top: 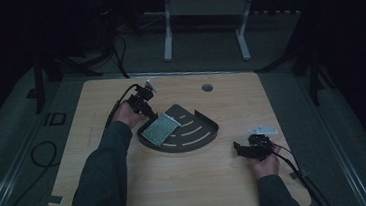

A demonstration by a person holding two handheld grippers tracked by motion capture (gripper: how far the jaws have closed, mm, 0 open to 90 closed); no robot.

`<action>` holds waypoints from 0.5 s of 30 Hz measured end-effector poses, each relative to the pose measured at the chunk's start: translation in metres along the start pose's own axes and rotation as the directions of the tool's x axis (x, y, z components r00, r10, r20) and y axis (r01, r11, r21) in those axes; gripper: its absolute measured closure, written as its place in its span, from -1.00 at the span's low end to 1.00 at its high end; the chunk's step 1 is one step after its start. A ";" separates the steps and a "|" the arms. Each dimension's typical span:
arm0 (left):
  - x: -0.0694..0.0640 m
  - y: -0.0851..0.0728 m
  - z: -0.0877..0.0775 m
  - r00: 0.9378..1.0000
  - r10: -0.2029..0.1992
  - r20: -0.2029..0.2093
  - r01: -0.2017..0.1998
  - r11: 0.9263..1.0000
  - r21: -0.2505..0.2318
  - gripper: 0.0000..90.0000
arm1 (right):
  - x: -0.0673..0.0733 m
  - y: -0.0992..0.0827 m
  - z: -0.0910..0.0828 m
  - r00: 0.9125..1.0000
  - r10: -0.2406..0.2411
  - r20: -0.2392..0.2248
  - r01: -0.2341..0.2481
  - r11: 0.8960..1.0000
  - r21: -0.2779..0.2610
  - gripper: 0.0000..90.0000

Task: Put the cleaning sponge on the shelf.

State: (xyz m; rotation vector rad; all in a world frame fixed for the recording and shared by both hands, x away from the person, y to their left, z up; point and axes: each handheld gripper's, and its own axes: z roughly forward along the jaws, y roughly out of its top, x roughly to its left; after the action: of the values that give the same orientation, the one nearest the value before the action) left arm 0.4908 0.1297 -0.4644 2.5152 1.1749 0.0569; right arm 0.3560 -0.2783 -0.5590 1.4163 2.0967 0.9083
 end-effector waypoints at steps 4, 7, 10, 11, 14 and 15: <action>0.003 -0.003 -0.005 1.000 -0.016 0.000 0.016 1.000 -0.017 0.77 | 0.000 0.000 0.000 1.000 0.000 0.000 0.000 1.000 0.000 -0.55; 0.007 -0.006 -0.011 1.000 -0.029 -0.006 0.029 0.999 -0.030 0.65 | 0.000 0.000 0.000 1.000 0.000 0.000 0.000 1.000 0.000 -0.55; 0.010 -0.009 -0.016 0.999 -0.038 -0.010 0.037 0.998 -0.047 0.61 | 0.000 0.000 0.000 1.000 0.000 0.000 0.000 1.000 0.000 -0.55; 0.010 -0.011 -0.018 0.999 -0.041 -0.011 0.041 0.998 -0.053 0.60 | 0.000 0.000 0.000 1.000 0.000 0.000 0.000 1.000 0.000 -0.55; 0.012 -0.015 -0.023 0.999 -0.048 -0.026 0.046 0.997 -0.069 0.56 | 0.000 0.000 0.000 1.000 0.000 0.000 0.000 1.000 0.000 -0.55; 0.013 -0.017 -0.024 0.998 -0.049 -0.032 0.046 0.996 -0.075 0.53 | 0.000 0.000 0.000 1.000 0.000 0.000 0.000 1.000 0.000 -0.55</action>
State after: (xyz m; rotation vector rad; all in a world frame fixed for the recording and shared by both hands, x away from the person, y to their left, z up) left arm 0.4819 0.1566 -0.4490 2.4293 1.2228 0.1294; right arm 0.3560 -0.2784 -0.5590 1.4161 2.0966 0.9082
